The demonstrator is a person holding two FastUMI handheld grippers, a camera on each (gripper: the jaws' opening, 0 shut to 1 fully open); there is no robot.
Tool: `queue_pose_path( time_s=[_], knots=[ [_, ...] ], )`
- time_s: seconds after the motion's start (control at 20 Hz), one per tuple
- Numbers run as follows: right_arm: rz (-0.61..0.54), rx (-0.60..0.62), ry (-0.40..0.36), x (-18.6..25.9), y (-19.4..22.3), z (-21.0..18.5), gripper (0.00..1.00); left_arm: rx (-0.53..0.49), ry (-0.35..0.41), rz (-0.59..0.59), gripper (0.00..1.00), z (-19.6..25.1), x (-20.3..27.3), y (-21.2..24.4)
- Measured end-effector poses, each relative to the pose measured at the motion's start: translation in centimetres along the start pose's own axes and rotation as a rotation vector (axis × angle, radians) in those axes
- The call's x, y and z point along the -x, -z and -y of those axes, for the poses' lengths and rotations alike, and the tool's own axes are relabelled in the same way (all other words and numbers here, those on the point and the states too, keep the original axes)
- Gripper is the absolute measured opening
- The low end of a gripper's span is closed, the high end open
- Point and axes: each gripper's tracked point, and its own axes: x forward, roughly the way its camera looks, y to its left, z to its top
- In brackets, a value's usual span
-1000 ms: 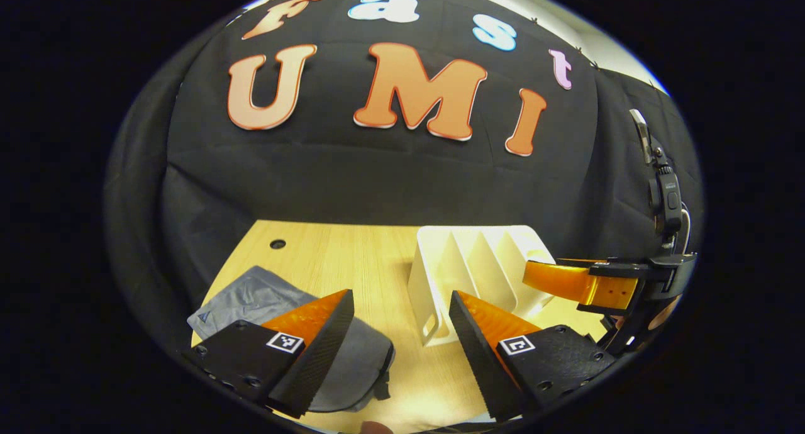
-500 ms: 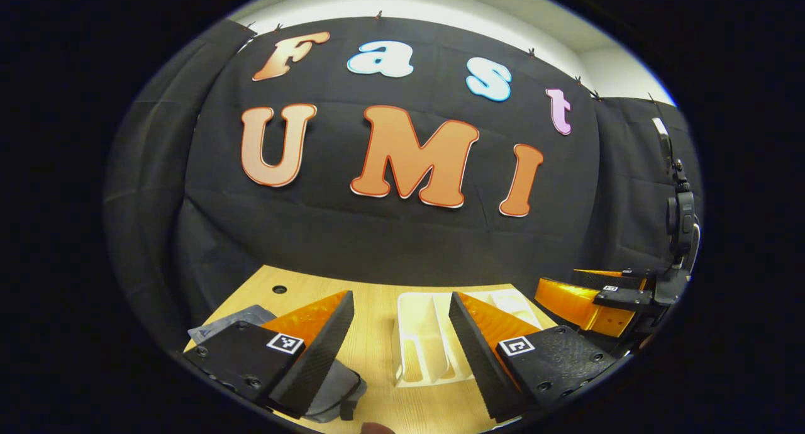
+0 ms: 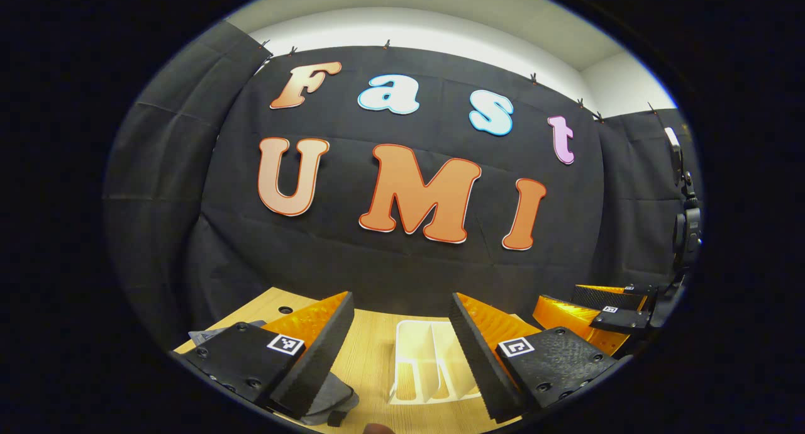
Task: Open the schoolbag, grab two books from the bookshelf and put them into the schoolbag.
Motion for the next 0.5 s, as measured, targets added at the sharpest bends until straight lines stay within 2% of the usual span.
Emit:
queue_pose_path(
  time_s=[0.3, 0.5],
  knots=[
    [0.047, 0.011, 0.041, 0.0, -0.1, 0.1, 0.97, -0.031, -0.02, 0.005, 0.96, -0.3, 0.5, 1.0],
    [0.013, -0.016, 0.027, 0.2, 1.0, -0.1, 0.96, -0.027, 0.006, 0.009, 0.96, 0.6, 1.0, 2.2]
  ],
)
